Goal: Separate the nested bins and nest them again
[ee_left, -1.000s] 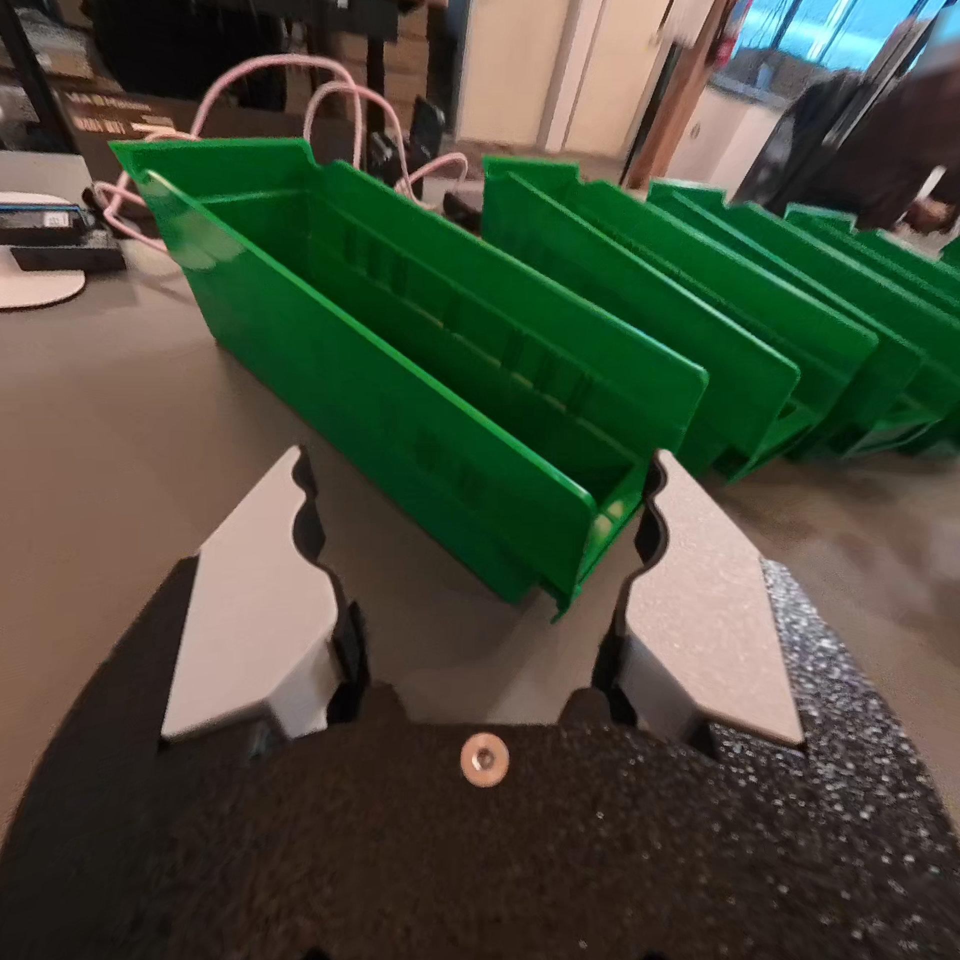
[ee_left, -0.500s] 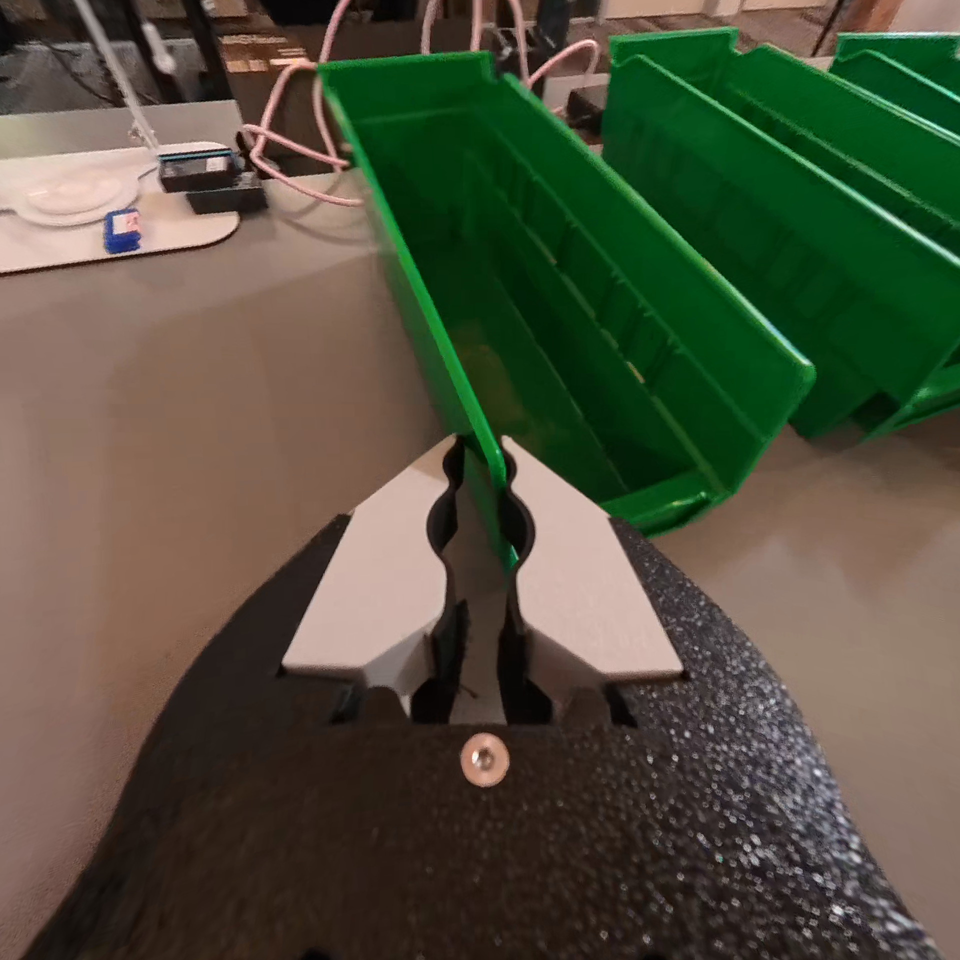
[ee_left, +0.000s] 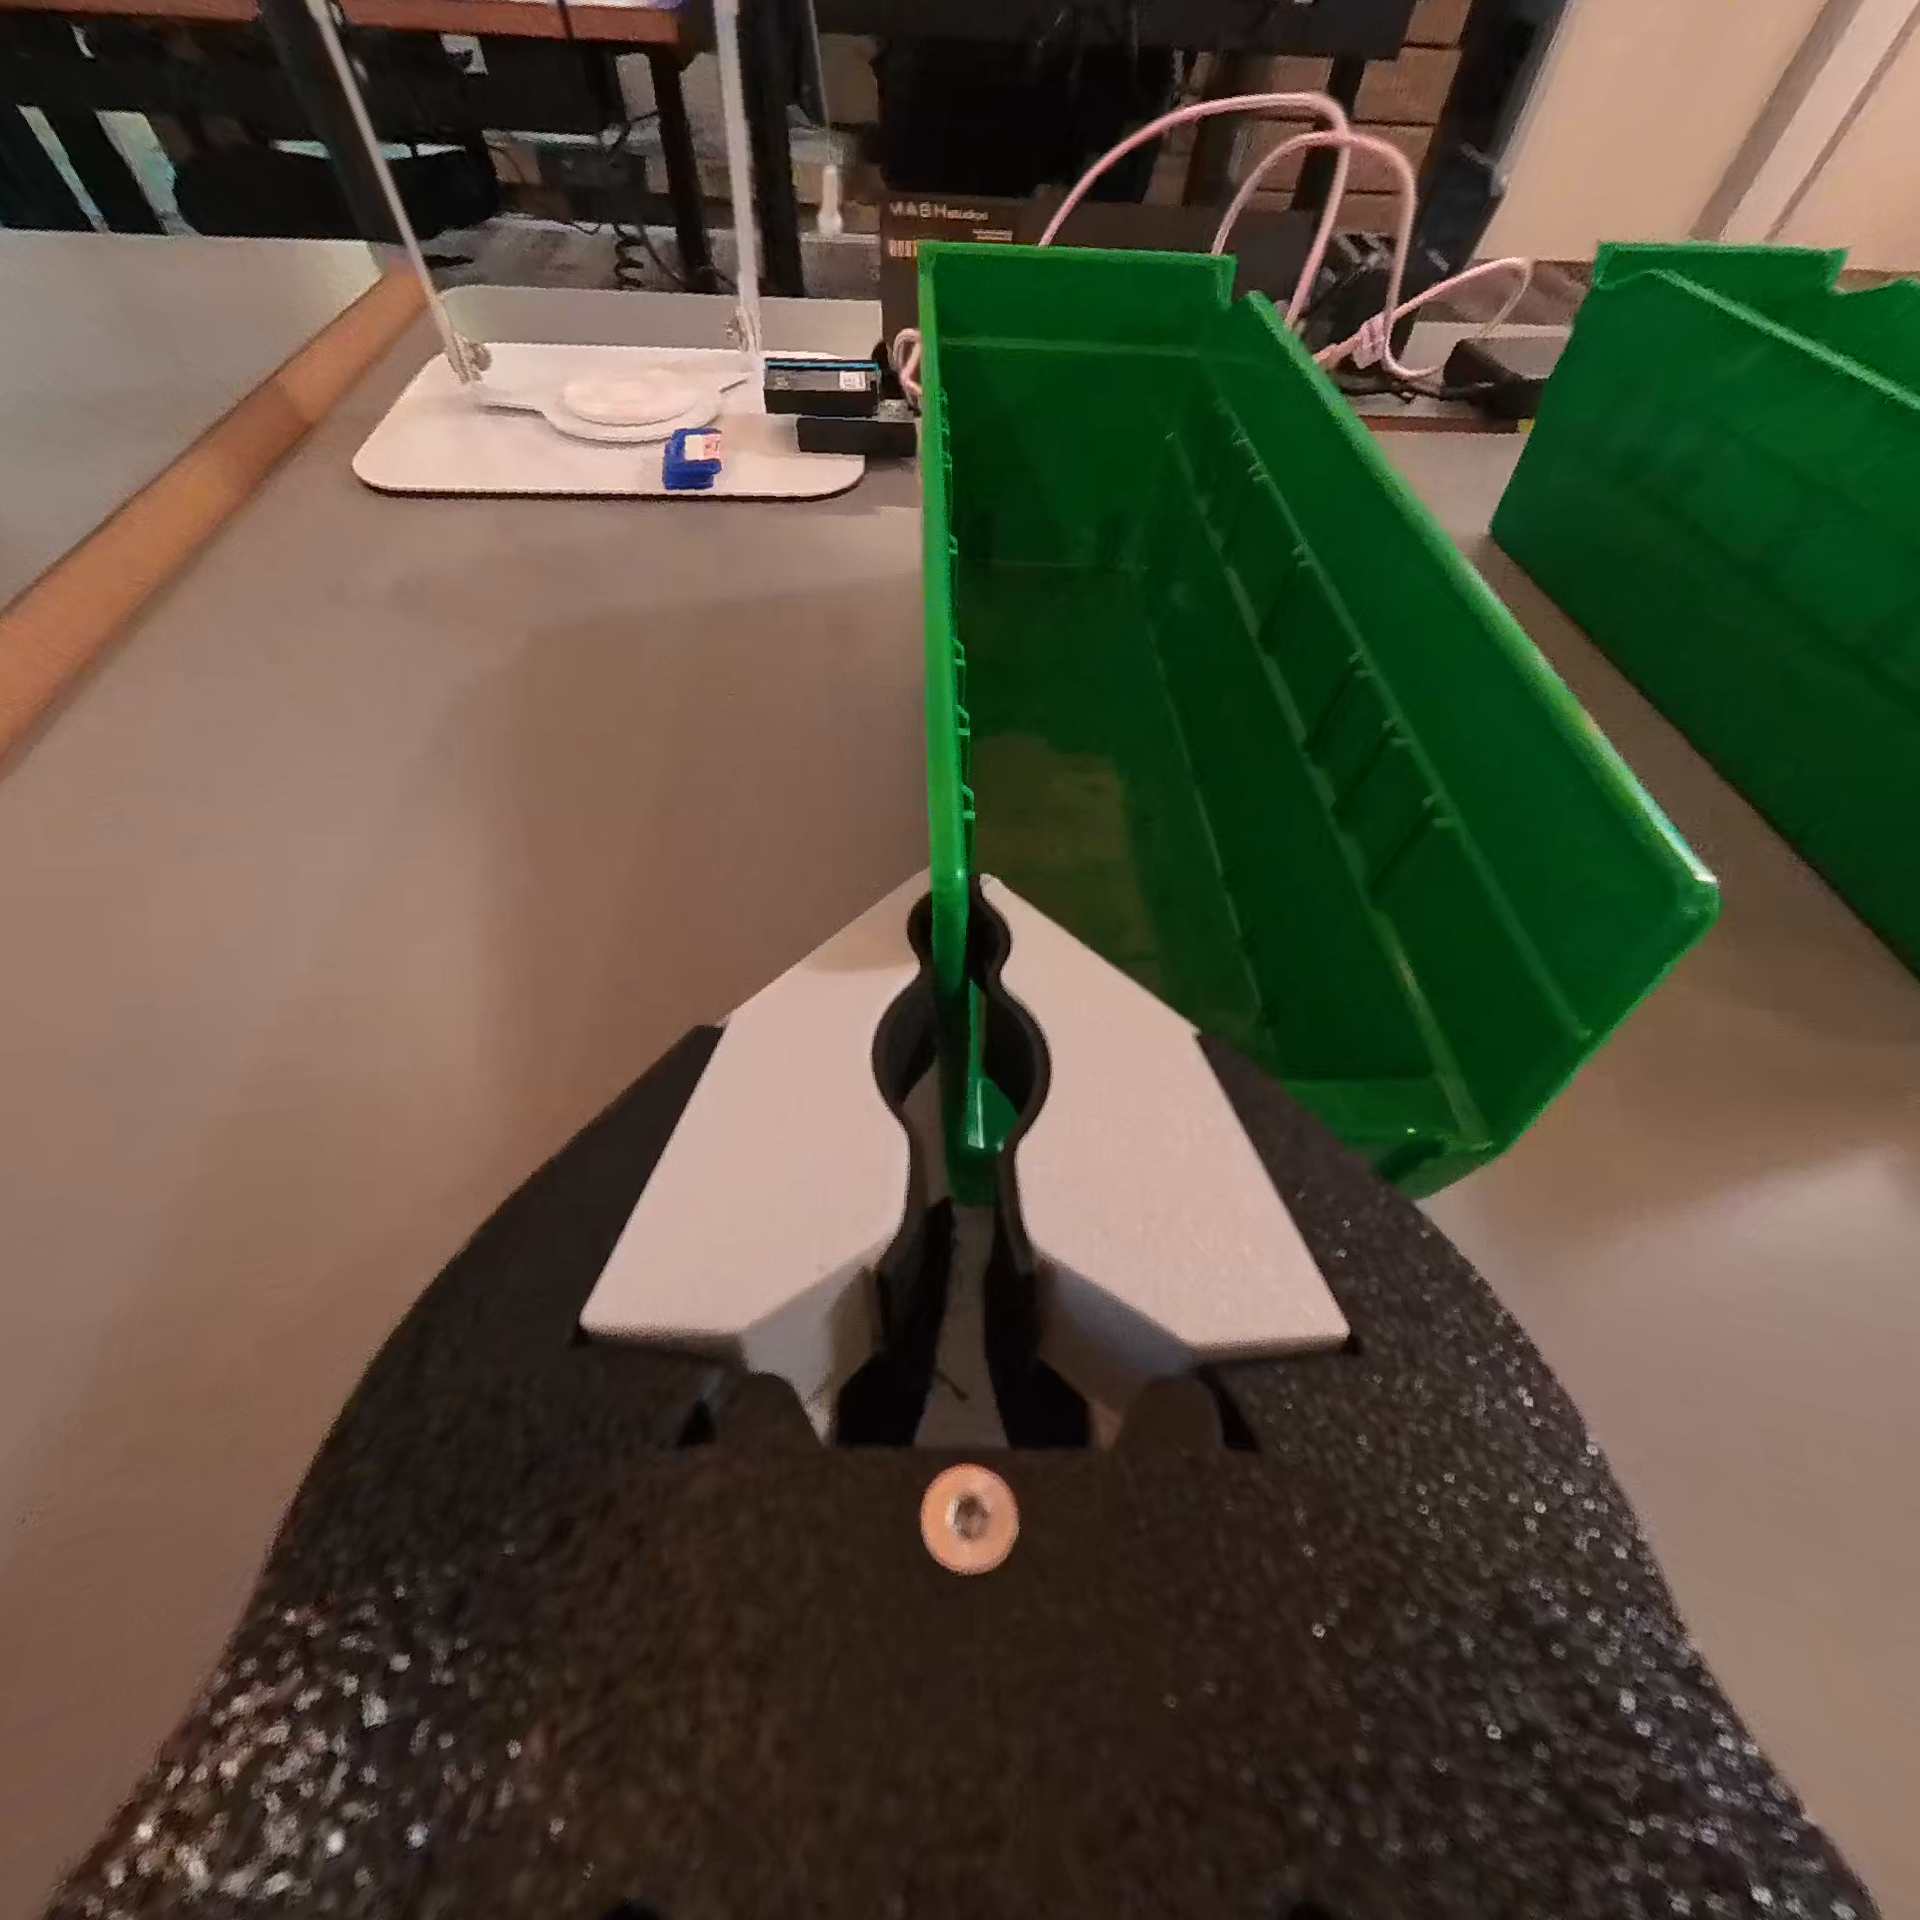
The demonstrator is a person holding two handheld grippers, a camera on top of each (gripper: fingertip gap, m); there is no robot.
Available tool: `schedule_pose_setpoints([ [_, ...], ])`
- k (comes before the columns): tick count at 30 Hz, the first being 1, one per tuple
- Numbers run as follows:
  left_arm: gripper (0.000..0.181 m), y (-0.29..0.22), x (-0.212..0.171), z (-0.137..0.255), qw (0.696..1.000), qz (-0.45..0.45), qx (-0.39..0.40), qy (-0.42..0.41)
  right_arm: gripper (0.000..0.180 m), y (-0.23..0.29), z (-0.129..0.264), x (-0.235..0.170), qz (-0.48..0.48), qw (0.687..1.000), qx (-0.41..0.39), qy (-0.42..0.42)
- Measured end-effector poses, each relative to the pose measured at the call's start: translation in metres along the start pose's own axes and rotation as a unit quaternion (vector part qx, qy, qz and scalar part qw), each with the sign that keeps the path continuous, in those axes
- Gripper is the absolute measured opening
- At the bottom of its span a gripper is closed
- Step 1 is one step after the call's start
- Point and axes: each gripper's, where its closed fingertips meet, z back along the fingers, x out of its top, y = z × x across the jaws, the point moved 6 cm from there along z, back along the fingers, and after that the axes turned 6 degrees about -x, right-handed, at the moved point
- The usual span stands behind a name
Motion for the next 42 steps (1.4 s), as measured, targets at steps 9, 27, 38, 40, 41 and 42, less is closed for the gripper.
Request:
schedule_pose_setpoints([
  [9, 0.092, -0.034, 0.069, 0.038, 0.986, 0.042, -0.002, -0.164, 0.061, 0.010, -0.001, -0.003, -0.008, 1.000, 0.018, 0.006],
  [27, 0.159, -0.268, 0.107, -0.162, 0.956, 0.025, -0.247, 0.159, 0.061, 0.004, 0.002, -0.009, -0.039, 0.999, 0.019, 0.022],
  [38, 0.159, -0.284, 0.111, -0.194, 0.959, -0.047, -0.156, 0.233, 0.062, 0.002, 0.000, -0.014, -0.051, 0.997, 0.019, 0.046],
  [40, 0.159, -0.285, 0.105, -0.197, 0.952, -0.050, -0.143, 0.266, 0.062, 0.002, 0.000, -0.014, -0.056, 0.997, 0.021, 0.046],
  [41, 0.159, -0.285, 0.101, -0.198, 0.948, -0.052, -0.135, 0.282, 0.062, 0.002, 0.000, -0.014, -0.056, 0.997, 0.021, 0.047],
  [42, 0.159, -0.284, 0.097, -0.199, 0.944, -0.053, -0.127, 0.299, 0.062, 0.002, 0.000, -0.015, -0.056, 0.997, 0.021, 0.048],
])
